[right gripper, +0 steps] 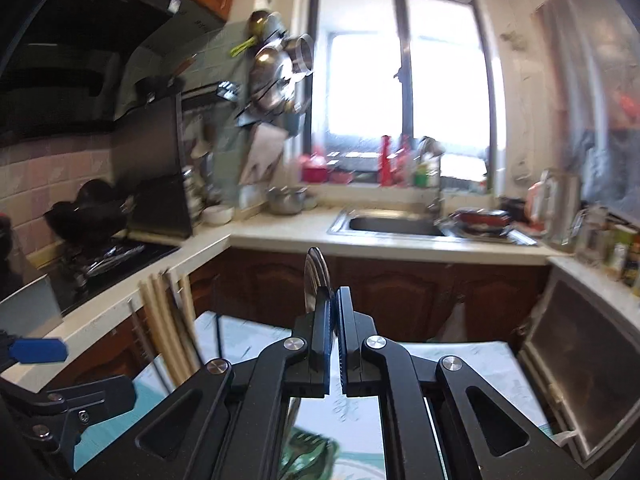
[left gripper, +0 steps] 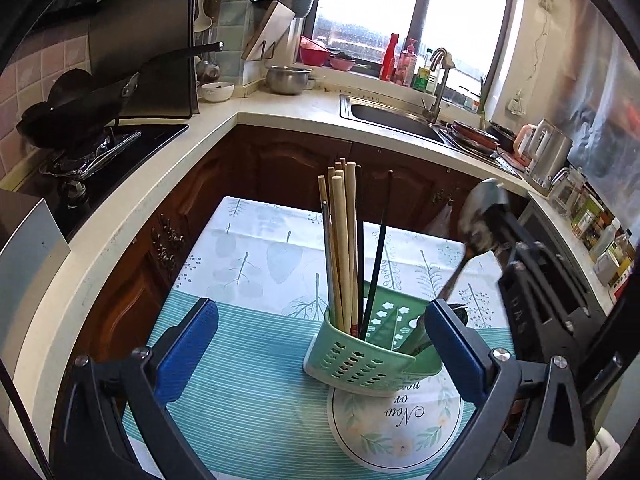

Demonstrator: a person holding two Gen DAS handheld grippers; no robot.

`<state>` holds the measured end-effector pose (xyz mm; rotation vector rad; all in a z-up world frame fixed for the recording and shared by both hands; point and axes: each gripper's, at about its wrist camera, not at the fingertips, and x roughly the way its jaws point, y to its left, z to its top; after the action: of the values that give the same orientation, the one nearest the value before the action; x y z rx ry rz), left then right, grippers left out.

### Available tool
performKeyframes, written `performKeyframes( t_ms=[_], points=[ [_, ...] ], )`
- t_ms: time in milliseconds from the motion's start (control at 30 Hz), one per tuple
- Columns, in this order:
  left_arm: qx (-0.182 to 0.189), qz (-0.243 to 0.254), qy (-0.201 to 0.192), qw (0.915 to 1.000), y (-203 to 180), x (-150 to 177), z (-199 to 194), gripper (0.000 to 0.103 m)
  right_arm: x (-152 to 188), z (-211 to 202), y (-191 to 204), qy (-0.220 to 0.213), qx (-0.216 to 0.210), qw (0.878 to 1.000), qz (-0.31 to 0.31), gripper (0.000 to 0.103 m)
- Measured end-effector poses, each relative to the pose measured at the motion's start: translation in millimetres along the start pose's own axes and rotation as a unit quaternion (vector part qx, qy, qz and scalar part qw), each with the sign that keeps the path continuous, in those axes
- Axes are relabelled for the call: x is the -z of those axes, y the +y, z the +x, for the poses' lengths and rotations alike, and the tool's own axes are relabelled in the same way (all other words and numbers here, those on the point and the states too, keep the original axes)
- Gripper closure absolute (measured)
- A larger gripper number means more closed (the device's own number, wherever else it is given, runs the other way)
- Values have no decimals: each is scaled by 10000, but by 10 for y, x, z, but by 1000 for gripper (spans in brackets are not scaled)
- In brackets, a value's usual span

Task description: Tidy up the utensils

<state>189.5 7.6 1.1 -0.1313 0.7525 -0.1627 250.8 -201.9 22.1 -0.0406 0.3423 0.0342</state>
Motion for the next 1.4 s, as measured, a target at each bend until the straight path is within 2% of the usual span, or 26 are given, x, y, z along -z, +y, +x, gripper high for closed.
performKeyframes(
  t_ms=[100, 267, 467, 500, 600, 733, 900, 1000, 1133, 1267, 1333, 1400],
  points=[
    [31, 20, 13, 10000, 10, 6, -3, 1, 74, 187, 27, 335, -85, 9994, 12, 100],
    [61, 14, 34, 10000, 27, 38, -26, 1, 186, 287, -5, 567, -313, 9977, 198, 96],
    [84, -6, 70, 9999, 49, 99, -65, 1, 286, 48, -160, 605, -543, 9952, 544, 91],
    [86, -7, 72, 9999, 53, 109, -75, 1, 286, 54, -180, 619, -693, 9937, 622, 87],
    [78, 15, 96, 9999, 63, 122, -87, 1, 320, -119, -229, 661, -809, 9923, 662, 78],
    [102, 12, 112, 9999, 74, 159, -147, 1, 357, -367, -278, 743, -835, 9905, 799, 78],
    [126, 192, 89, 9997, 38, 252, -296, 1, 456, -673, -310, 1087, -825, 9854, 1014, 77],
    [168, 352, 132, 9992, -1, 369, -382, 1, 618, -935, -329, 1311, -734, 9829, 1063, 68],
    [182, 503, 278, 9982, -53, 560, -466, 1, 878, -1271, -340, 1622, -671, 9780, 1124, 66],
    [223, 490, 619, 9966, -105, 818, -544, 1, 1157, -1625, -316, 1953, -552, 9725, 1143, 62],
    [244, 501, 720, 9958, -131, 933, -596, 1, 1294, -1818, -286, 2145, -426, 9703, 1035, 53],
    [248, 554, 728, 9955, -162, 1042, -679, 1, 1401, -2040, -243, 2220, -360, 9701, 917, 50]
  ],
)
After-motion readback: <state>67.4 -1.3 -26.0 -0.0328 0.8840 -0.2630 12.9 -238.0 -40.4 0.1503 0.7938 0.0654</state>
